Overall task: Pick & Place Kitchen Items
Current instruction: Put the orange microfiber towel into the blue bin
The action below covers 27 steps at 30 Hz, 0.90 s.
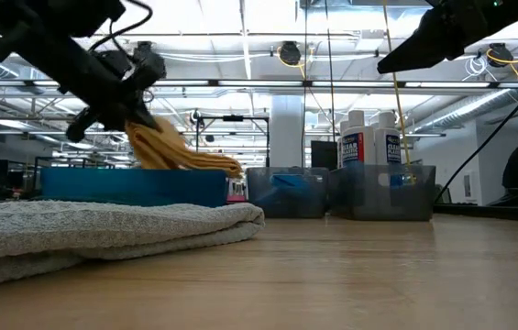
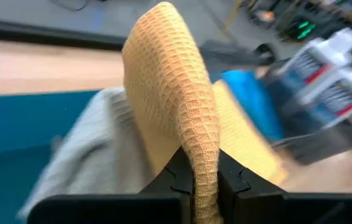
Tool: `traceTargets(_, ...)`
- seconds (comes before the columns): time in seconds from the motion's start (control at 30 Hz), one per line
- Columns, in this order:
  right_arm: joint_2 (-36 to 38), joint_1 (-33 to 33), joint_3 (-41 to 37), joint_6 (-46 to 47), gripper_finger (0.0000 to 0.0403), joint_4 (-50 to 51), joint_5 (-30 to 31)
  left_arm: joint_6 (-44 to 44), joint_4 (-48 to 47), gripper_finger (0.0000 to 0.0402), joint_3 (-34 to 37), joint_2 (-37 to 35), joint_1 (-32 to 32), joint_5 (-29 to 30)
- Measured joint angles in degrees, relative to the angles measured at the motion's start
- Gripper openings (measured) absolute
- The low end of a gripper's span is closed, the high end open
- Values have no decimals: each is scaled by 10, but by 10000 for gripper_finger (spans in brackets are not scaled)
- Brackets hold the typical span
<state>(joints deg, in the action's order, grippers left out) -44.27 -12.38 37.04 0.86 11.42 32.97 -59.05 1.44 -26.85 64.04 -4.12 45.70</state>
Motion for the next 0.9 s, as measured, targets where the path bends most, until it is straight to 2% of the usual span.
traceTargets(0.33,0,0,0,0,171,0,0,-102,-165,18,0,10,0,4)
traceTargets(0.5,0,0,0,2,171,0,0,-89,-199,27,0,9,5,-4)
traceTargets(0.67,-1,0,0,2,171,0,0,-51,-203,89,0,9,26,-62)
traceTargets(0.9,-1,0,0,8,171,0,0,-5,-233,224,0,9,57,-150)
